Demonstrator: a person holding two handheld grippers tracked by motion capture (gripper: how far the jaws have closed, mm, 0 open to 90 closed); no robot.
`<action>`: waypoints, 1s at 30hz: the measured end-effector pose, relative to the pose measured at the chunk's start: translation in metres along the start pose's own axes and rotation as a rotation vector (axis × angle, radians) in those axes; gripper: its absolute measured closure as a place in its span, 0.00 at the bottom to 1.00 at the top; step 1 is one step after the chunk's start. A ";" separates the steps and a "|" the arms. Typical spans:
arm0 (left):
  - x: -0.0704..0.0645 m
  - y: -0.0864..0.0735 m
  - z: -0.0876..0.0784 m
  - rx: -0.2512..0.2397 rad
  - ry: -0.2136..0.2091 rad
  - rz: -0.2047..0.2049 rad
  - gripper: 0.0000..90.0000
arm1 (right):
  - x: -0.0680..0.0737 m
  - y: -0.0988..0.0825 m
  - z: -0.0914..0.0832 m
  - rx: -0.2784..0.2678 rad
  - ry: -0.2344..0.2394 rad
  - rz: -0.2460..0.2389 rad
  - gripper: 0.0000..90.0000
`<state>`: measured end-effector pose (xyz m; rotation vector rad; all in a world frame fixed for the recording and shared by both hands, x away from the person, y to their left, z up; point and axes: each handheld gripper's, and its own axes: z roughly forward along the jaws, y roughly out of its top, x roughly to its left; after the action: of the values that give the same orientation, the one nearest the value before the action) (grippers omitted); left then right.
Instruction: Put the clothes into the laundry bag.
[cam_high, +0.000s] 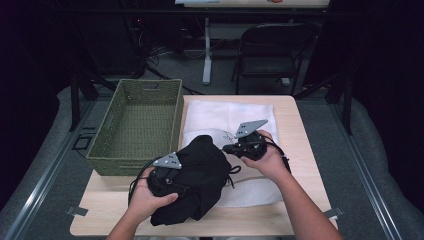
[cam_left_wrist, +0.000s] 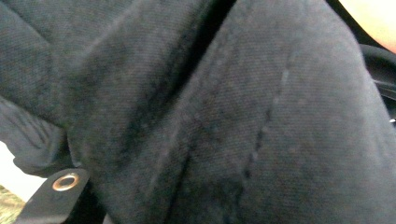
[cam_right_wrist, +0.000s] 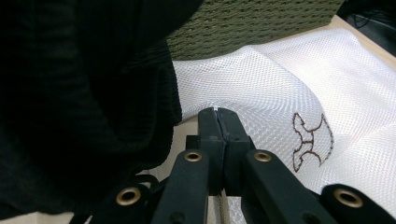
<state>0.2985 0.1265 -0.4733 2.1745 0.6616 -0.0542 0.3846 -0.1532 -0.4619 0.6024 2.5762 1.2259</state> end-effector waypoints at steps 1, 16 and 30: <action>-0.001 -0.001 0.002 0.003 0.002 -0.004 0.74 | 0.000 0.000 0.000 -0.003 -0.006 -0.005 0.99; 0.001 -0.013 0.035 0.047 -0.003 -0.004 0.74 | -0.003 -0.001 -0.004 -0.047 -0.011 0.006 0.99; -0.006 -0.016 0.055 0.071 0.008 0.028 0.74 | 0.003 0.005 -0.006 -0.073 -0.038 0.009 0.99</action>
<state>0.2955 0.0912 -0.5188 2.2526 0.6418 -0.0547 0.3812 -0.1529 -0.4541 0.6167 2.4883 1.2926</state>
